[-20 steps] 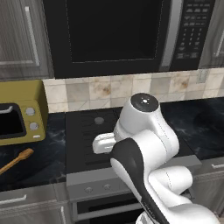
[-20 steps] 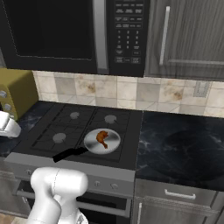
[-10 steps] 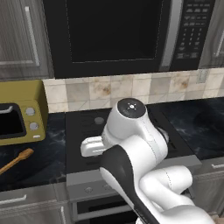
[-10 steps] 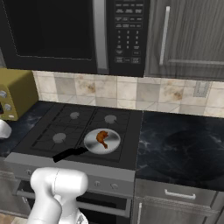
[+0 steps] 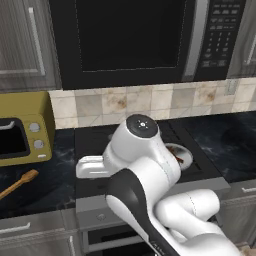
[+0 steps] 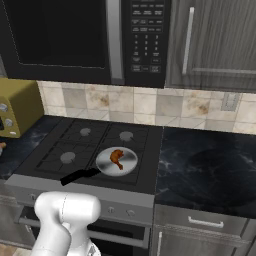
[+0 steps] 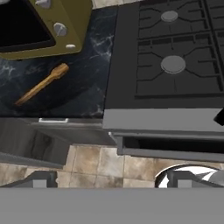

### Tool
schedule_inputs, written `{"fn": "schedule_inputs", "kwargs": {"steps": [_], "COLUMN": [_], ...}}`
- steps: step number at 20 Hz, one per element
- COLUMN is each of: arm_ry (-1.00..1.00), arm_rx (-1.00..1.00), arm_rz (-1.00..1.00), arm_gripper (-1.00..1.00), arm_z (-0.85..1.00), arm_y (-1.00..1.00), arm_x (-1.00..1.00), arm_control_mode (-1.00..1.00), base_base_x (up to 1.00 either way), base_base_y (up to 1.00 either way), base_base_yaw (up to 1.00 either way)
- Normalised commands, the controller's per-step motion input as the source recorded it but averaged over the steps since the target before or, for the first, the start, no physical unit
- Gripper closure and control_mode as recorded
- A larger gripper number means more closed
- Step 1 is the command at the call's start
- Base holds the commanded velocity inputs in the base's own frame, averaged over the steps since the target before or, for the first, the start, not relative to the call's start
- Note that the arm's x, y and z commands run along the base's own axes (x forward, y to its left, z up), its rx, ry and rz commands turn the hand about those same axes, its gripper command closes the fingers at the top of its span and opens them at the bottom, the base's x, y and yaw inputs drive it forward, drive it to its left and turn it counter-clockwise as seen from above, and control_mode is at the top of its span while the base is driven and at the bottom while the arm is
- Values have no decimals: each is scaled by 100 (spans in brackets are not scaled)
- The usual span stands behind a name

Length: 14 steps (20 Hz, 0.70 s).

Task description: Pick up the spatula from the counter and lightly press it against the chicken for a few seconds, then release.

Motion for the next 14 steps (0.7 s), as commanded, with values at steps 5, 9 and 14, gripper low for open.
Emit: {"fn": "schedule_inputs", "kwargs": {"steps": [5, 9, 14], "arm_ry": [0, 0, 0], "arm_rx": [15, 7, 0], "arm_rz": [0, 1, 4], "arm_gripper": [-100, -100, -100], "arm_z": [-8, -3, 0], "arm_y": [42, 37, 41], "arm_x": [0, 0, 13], "arm_control_mode": [-100, -100, -100], "base_base_x": [0, 0, 0], "base_base_y": [0, 0, 0], "base_base_yaw": [0, 0, 0]}}
